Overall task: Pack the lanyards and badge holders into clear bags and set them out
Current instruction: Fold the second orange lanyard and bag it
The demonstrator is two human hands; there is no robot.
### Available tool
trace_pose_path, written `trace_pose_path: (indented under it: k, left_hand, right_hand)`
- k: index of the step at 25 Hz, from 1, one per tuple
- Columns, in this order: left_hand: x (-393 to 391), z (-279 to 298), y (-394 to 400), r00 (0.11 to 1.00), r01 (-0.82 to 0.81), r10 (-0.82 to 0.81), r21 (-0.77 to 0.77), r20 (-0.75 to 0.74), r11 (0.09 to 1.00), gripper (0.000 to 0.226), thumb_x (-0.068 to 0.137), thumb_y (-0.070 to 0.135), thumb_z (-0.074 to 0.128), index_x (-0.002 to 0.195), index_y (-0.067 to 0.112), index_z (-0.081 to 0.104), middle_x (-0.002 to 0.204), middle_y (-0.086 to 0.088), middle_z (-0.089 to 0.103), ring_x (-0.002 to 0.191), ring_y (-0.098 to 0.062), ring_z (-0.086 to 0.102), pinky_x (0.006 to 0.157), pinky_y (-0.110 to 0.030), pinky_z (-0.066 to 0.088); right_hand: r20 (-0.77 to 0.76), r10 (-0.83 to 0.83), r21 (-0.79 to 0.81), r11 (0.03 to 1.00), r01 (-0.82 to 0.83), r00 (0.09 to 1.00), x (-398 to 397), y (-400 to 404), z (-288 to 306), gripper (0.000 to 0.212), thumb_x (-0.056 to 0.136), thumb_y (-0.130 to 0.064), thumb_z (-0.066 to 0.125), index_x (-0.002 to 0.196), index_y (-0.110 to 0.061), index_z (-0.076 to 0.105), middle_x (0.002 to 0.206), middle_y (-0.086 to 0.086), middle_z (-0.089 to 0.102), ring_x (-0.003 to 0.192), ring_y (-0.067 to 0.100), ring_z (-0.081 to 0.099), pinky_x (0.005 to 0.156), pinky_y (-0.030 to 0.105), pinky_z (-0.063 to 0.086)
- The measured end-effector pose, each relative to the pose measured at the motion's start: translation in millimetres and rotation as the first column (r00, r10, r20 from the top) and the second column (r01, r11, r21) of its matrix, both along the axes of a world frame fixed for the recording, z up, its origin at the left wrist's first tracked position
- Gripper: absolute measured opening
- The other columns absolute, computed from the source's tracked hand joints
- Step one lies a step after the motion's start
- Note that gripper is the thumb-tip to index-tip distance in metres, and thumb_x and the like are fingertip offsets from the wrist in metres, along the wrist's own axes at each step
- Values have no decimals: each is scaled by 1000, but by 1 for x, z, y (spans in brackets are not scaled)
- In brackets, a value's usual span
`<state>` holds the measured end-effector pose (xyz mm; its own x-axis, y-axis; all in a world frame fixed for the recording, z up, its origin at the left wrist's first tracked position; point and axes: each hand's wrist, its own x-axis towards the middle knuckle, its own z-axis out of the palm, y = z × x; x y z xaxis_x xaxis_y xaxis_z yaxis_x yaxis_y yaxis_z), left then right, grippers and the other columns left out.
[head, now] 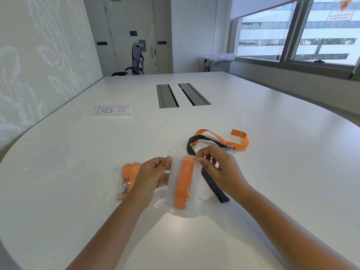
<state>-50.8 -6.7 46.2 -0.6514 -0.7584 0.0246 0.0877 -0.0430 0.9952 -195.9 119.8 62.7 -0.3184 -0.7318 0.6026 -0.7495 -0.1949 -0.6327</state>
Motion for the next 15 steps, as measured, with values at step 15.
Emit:
trace_pose_path:
  k: [15]
  left_hand:
    - [-5,-4,2,953,-298,286,-150,-97,943,24,87,27,57,66,18,65,62,9,67,53,-5,63,53,-18,50]
  right_hand:
    - [32,155,191,969,-158,987,0,-1,2,13,93,-18,52,86,-29,54,82,-19,57,76,2,54,71,13,42]
